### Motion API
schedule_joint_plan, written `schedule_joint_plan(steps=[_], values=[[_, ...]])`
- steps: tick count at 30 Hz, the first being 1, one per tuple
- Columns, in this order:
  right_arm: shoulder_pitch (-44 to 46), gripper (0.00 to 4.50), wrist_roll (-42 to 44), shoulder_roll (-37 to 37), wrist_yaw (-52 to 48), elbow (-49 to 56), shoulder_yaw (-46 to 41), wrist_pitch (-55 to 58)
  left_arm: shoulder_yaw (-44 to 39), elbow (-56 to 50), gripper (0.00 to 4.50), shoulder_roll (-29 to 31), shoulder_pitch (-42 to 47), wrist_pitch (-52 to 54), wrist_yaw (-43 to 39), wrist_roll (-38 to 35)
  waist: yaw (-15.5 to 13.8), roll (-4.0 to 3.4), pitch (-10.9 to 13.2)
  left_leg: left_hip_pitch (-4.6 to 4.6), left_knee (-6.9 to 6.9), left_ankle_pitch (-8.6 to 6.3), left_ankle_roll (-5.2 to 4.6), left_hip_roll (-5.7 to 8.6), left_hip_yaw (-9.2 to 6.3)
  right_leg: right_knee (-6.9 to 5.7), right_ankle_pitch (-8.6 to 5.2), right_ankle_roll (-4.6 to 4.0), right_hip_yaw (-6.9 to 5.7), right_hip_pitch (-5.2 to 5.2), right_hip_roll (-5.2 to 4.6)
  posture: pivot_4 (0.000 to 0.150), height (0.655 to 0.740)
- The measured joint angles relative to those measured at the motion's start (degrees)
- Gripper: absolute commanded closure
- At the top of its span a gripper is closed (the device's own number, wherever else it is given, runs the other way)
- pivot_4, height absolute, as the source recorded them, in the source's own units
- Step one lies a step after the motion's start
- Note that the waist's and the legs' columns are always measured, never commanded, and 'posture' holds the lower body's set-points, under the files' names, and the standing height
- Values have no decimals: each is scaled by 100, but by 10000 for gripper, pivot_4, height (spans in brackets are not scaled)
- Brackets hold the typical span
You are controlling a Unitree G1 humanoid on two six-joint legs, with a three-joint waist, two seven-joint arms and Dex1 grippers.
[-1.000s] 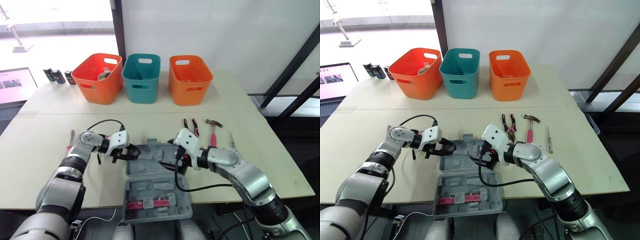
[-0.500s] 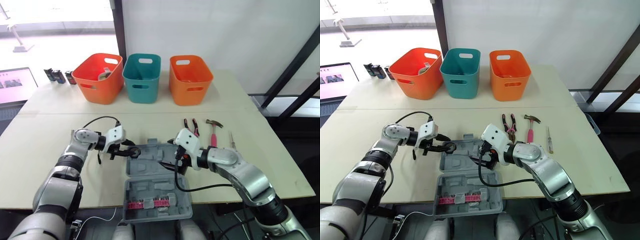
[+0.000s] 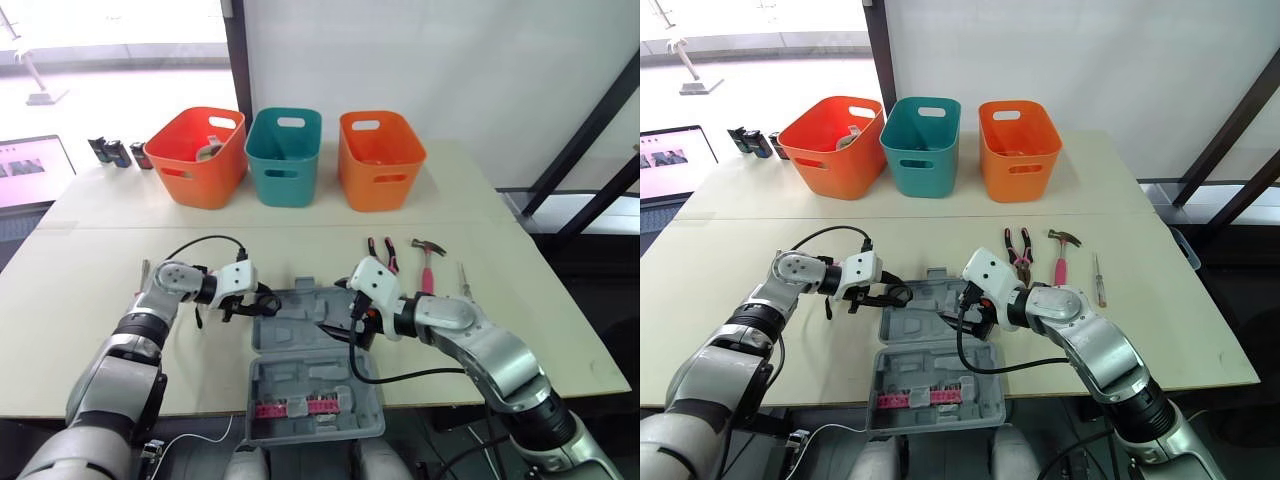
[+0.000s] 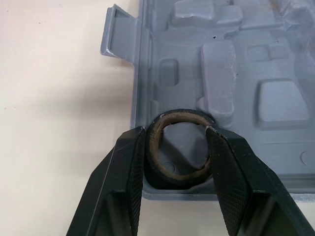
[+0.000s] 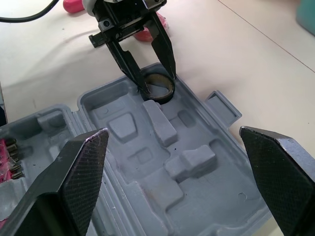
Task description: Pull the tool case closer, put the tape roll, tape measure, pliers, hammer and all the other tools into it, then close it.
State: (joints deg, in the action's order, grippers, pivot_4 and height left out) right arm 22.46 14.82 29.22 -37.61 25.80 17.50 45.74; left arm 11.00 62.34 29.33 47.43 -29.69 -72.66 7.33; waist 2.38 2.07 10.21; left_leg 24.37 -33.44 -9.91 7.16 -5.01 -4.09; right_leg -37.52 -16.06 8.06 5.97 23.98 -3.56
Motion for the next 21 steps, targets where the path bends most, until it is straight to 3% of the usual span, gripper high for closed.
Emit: schedule_joint_plan(steps=[7, 12, 17, 21], values=[[0, 0, 6, -1, 1, 0, -1, 0, -70, 6, 24467, -11, 42, 256, -96, -126, 3, 0, 0, -1, -1, 0, 0, 0, 0, 0, 0, 0, 0, -3, 0, 1500, 7400], [-54, 0, 201, 14, 4, 132, -390, 4, -529, -359, 24467, 126, 124, 1284, -679, -819, 7, 1, 1, 6, 0, 0, 0, 0, -3, 0, 0, 1, -1, 1, 1, 1500, 7400], [-680, 0, 576, 648, -211, 449, -1520, -25, -1152, -1321, 24467, 1092, 30, 2470, -982, -1451, 25, -1, 1, 1, 8, 0, 0, 0, -4, 3, -3, 3, -1, -1, -1, 1500, 7400], [-1750, 0, 677, 1436, -625, 249, -2761, -351, -1621, -2016, 24467, 2109, -1215, 2958, -983, -1687, 37, -8, 2, -12, 25, -1, -1, -2, -2, 3, -7, -1, -1, 0, 0, 1500, 7400]])
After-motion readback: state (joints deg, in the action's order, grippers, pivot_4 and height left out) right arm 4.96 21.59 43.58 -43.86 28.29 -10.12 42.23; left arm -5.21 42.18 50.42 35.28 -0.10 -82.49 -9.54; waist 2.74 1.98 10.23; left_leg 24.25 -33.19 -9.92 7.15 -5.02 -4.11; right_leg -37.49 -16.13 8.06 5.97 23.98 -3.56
